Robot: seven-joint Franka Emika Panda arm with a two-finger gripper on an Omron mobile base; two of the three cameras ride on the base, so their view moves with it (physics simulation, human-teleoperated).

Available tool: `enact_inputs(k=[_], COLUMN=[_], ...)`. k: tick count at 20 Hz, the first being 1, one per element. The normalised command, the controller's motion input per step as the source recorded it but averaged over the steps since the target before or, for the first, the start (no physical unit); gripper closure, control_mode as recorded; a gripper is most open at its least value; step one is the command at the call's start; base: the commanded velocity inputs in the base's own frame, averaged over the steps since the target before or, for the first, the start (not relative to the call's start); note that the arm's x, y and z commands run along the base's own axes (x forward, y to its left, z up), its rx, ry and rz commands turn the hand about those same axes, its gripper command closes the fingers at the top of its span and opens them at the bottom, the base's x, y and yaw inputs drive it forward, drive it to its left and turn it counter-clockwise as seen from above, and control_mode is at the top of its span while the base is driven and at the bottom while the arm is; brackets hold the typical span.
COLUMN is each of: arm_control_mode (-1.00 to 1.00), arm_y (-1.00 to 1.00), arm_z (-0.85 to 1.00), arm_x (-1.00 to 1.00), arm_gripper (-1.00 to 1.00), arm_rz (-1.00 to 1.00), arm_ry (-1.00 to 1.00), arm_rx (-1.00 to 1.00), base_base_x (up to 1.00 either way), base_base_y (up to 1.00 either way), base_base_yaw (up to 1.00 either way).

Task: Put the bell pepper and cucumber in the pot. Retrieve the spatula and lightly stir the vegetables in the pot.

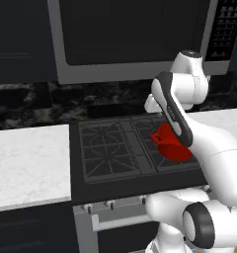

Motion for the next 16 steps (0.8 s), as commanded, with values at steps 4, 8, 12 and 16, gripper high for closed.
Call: enact_inputs(k=[4, 8, 12, 16], arm_control_mode=[1.00, 1.00, 1.00, 1.00], arm_y=[-0.01, 0.00, 0.00, 0.00], arm_z=[0.00, 0.00, 0.00, 0.00], arm_x=[0.00, 0.00, 0.00, 0.00], arm_gripper=[-1.00, -1.00, -1.00, -1.00], arm_rz=[0.00, 0.00, 0.00, 0.00], arm_ry=[0.00, 0.00, 0.00, 0.00], arm_rx=[0.00, 0.00, 0.00, 0.00], base_base_x=[-0.08, -0.23, -0.12, -0.05], base_base_y=[-0.26, -0.84, -0.90, -0.76], base_base_yaw=[0.00, 0.00, 0.00, 0.00])
